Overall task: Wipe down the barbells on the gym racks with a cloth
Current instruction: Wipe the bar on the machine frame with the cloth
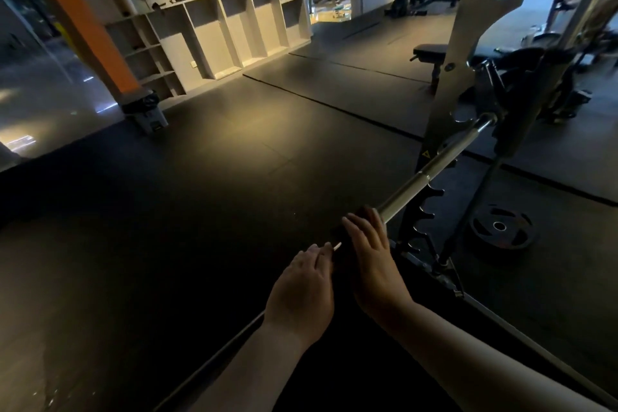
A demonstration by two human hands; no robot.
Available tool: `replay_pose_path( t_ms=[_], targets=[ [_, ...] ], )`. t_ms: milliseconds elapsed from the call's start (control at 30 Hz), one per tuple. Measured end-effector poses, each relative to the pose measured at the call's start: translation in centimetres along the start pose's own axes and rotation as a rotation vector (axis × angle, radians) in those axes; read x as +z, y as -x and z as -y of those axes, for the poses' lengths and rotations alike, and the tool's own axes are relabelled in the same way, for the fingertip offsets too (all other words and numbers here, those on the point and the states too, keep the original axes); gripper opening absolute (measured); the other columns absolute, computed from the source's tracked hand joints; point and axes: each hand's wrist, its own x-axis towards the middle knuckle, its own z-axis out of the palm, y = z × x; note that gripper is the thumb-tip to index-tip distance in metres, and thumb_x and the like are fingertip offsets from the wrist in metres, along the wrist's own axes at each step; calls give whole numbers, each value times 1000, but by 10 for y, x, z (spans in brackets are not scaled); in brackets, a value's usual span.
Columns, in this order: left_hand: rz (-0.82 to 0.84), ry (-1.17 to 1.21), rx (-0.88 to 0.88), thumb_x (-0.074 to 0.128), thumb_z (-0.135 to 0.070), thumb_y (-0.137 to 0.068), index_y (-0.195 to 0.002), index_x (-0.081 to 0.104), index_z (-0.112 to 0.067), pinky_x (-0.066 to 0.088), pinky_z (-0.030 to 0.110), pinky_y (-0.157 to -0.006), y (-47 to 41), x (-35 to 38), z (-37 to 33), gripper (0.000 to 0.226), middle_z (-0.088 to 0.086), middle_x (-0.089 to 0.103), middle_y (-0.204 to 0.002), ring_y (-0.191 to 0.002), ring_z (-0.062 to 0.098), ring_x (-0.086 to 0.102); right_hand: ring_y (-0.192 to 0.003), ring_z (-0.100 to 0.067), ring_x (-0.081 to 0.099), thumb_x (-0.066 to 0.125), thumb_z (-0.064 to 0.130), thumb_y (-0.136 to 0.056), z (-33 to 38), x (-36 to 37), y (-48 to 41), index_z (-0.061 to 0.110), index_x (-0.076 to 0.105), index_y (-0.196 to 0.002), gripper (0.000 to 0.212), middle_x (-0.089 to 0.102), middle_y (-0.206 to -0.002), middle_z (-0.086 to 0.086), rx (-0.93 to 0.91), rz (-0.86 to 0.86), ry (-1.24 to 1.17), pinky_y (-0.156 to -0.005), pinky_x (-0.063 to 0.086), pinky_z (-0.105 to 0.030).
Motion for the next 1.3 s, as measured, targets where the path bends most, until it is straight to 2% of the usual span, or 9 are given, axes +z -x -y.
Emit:
replay_pose_path(
  t_ms=[167, 300, 433, 533, 733, 833, 967, 1167, 1300],
  targets=[
    [-21, 24, -64, 44, -36, -105, -150, 35, -25, 34, 27, -118, 1, 7, 4, 47, 2, 40, -158, -145, 12, 38, -154, -5, -16, 59, 31, -101, -15, -27, -9, 32, 19, -163, 74, 14, -168, 17, -259, 227, 167, -125, -9, -33],
    [-35, 71, -88, 37, -33, -108, -157, 26, -27, 29, 22, -119, 0, 9, 0, 51, -2, 34, -162, -147, 7, 32, -156, -9, -6, 42, 32, -103, -28, -31, -23, 27, 30, -160, 59, 29, -165, 10, -161, 82, 123, -129, 9, -48],
    [-61, 73, -155, 42, -40, -106, -150, 35, -26, 32, 20, -113, -11, 6, -8, 47, -6, 42, -155, -139, 5, 42, -157, -12, 0, 38, 46, -99, -7, -23, -26, 27, 34, -159, 63, 34, -163, 8, -281, 221, 150, -126, -14, -42],
    [-56, 74, -188, 43, -38, -105, -145, 42, -25, 38, 20, -108, -16, 9, -14, 43, -5, 51, -147, -132, 6, 50, -155, -13, 16, 54, 31, -98, -28, -40, -39, 28, 36, -158, 62, 41, -159, 7, -412, 295, 184, -129, -4, -43],
    [-115, 75, -249, 32, -31, -110, -155, 34, -20, 23, 26, -122, -5, 6, -15, 47, 1, 41, -157, -146, 11, 34, -150, -20, 31, 25, 43, -98, -39, -33, -43, 22, 52, -148, 61, 54, -149, 3, -223, 71, 180, -128, 0, -45],
    [-142, 29, -302, 39, -34, -106, -151, 36, -21, 16, 27, -125, 1, 13, -11, 47, 1, 42, -156, -147, 12, 34, -152, -20, 27, 29, 50, -94, -8, -16, -29, 22, 51, -149, 65, 51, -151, 3, -369, 226, 211, -129, 2, -47],
    [-170, 8, -410, 45, -35, -103, -139, 48, -21, 22, 29, -121, 16, 18, -7, 39, 1, 52, -145, -140, 15, 43, -150, -16, 31, 41, 44, -100, -1, -20, -39, 23, 43, -154, 59, 49, -154, 6, -596, 402, 253, -125, 1, -30],
    [-319, -15, -526, 29, -34, -104, -126, 62, -17, 37, 40, -116, 39, 31, -8, 43, 2, 65, -124, -127, 21, 56, -124, -24, 55, 34, 36, -102, -21, -33, -41, 19, 61, -130, 42, 67, -125, -2, -463, 143, 250, -120, 27, -41],
    [-300, -2, -584, 40, -37, -98, -127, 58, -15, 34, 43, -118, 44, 36, -16, 40, 5, 61, -131, -133, 24, 51, -133, -23, 50, 23, 46, -100, 16, -20, -22, 21, 56, -136, 54, 61, -136, 0, -579, 390, 268, -123, 27, -44]
  ],
)
